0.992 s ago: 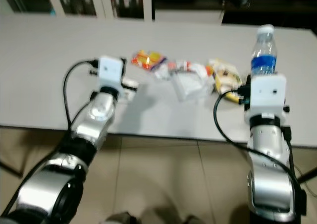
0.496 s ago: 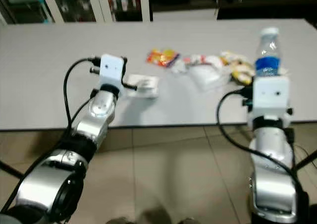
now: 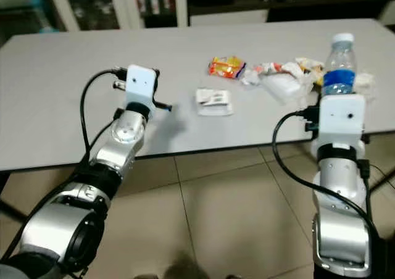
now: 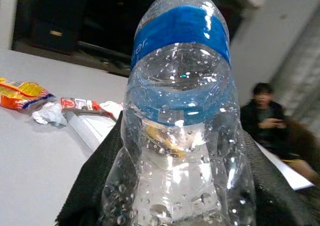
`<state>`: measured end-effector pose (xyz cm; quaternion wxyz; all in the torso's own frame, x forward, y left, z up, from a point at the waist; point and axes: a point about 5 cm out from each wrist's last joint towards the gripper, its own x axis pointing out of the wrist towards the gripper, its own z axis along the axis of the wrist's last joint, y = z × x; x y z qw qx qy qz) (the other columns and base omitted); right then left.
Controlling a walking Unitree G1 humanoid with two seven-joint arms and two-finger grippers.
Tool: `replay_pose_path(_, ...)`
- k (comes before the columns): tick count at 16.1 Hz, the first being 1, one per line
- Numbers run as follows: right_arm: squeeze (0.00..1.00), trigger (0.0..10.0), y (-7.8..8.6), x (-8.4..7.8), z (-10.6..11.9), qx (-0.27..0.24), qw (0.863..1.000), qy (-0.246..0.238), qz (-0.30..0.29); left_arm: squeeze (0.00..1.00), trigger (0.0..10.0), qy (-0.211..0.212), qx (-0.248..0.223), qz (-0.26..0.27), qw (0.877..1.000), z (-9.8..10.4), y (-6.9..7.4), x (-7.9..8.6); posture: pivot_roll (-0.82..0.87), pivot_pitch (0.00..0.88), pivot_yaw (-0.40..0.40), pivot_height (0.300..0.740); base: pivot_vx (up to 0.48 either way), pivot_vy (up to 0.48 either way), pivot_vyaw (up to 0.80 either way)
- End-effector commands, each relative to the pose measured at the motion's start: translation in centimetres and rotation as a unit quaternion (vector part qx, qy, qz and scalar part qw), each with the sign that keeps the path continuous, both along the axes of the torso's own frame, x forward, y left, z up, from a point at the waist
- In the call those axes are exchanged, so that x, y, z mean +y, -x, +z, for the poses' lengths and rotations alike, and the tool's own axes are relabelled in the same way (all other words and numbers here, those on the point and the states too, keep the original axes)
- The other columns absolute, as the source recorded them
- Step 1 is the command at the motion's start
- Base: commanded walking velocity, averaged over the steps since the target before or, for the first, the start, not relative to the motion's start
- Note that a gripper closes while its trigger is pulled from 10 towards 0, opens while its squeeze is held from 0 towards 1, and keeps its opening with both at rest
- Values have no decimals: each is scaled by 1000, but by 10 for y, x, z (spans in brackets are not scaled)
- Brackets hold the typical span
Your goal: Picking trash to rubbish bin
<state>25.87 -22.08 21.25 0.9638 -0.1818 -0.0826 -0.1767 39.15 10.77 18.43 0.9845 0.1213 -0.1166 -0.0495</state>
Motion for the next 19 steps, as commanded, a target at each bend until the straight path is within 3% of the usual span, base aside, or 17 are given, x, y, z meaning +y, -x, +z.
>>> replay_pose_path(1,0,10000,1,4,2,-3,1000,1,6,0,10000,-3,10,14,1000,-4,0,8,49,86,7,740,0,480,-756)
replay_pose_path(4,0,10000,1,4,1,-2,1000,-1,5,0,10000,-3,11,15,1000,-5,0,7,47,89,10,740,0,436,-748)
replay_pose_path(10,0,10000,3,4,0,-1,1000,-1,1,0,10000,1,2,-22,1000,-2,1,-2,43,92,15,740,0,0,-730)
replay_pose_path(13,0,10000,3,8,1,-4,1000,4,8,0,10000,6,0,-74,997,-2,4,-12,42,93,18,740,0,0,0)
replay_pose_path(17,0,10000,4,10,-1,-2,1000,3,9,0,10000,23,1,-102,994,-1,6,-18,45,92,20,740,0,0,0)
replay_pose_path(18,0,10000,3,10,-2,-2,1000,2,10,1000,10000,32,6,-110,993,-3,6,-19,43,91,22,740,0,0,0)
replay_pose_path(19,0,10000,4,11,-2,-2,1000,2,10,1000,10000,37,11,-116,993,-4,7,-19,43,91,22,740,0,0,0)
